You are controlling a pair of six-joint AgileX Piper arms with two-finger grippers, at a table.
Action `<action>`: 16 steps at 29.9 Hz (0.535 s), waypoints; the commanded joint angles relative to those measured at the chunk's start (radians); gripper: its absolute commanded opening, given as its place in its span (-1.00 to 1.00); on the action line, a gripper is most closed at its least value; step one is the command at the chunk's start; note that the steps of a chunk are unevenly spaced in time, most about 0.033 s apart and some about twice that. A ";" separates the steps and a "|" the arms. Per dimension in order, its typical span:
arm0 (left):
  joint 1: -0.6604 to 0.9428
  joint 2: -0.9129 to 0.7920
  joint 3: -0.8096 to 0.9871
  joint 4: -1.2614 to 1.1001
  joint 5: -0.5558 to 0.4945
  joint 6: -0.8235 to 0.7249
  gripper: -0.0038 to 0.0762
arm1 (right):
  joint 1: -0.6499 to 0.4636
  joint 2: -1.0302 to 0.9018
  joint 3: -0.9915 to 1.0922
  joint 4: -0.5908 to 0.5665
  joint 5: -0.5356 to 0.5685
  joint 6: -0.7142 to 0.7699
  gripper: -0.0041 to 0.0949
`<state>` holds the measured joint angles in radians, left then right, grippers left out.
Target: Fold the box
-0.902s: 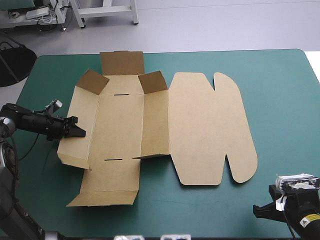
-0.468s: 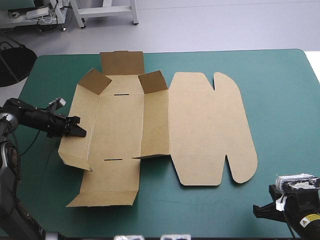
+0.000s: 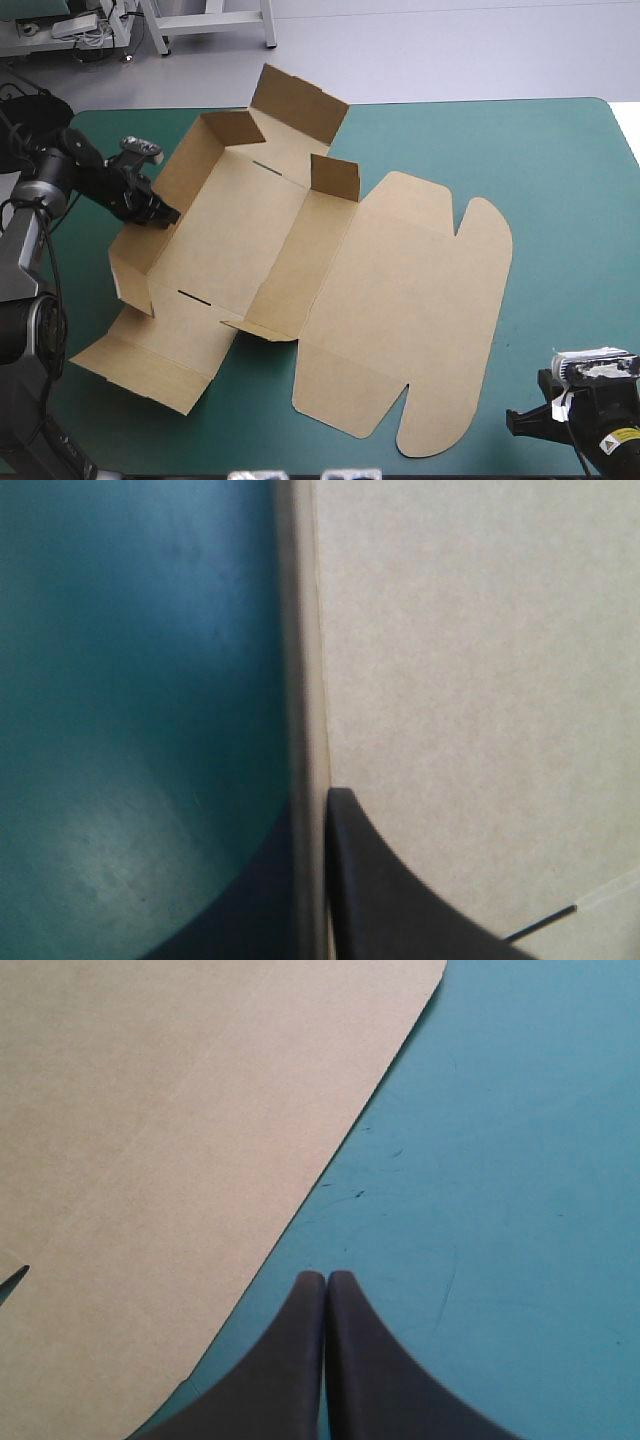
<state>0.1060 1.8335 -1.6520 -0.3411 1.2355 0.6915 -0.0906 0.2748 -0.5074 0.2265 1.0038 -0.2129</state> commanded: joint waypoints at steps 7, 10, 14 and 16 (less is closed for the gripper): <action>-0.238 -0.082 -0.257 0.198 0.042 0.036 -0.93 | 0.001 0.017 -0.025 0.016 -0.061 -0.008 -0.94; -0.337 -0.082 -0.305 0.286 0.007 0.038 -0.93 | 0.001 0.017 -0.025 0.016 -0.061 -0.008 -0.94; -0.468 -0.082 -0.348 0.418 -0.069 0.054 -0.93 | 0.001 0.017 -0.025 0.016 -0.061 -0.008 -0.94; -0.534 -0.082 -0.358 0.512 -0.108 0.057 -0.93 | 0.001 0.017 -0.025 0.016 -0.061 -0.008 -0.94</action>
<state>-0.3533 1.8142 -1.9602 0.0640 1.2233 0.7327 -0.0906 0.2748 -0.5074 0.2265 1.0038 -0.2129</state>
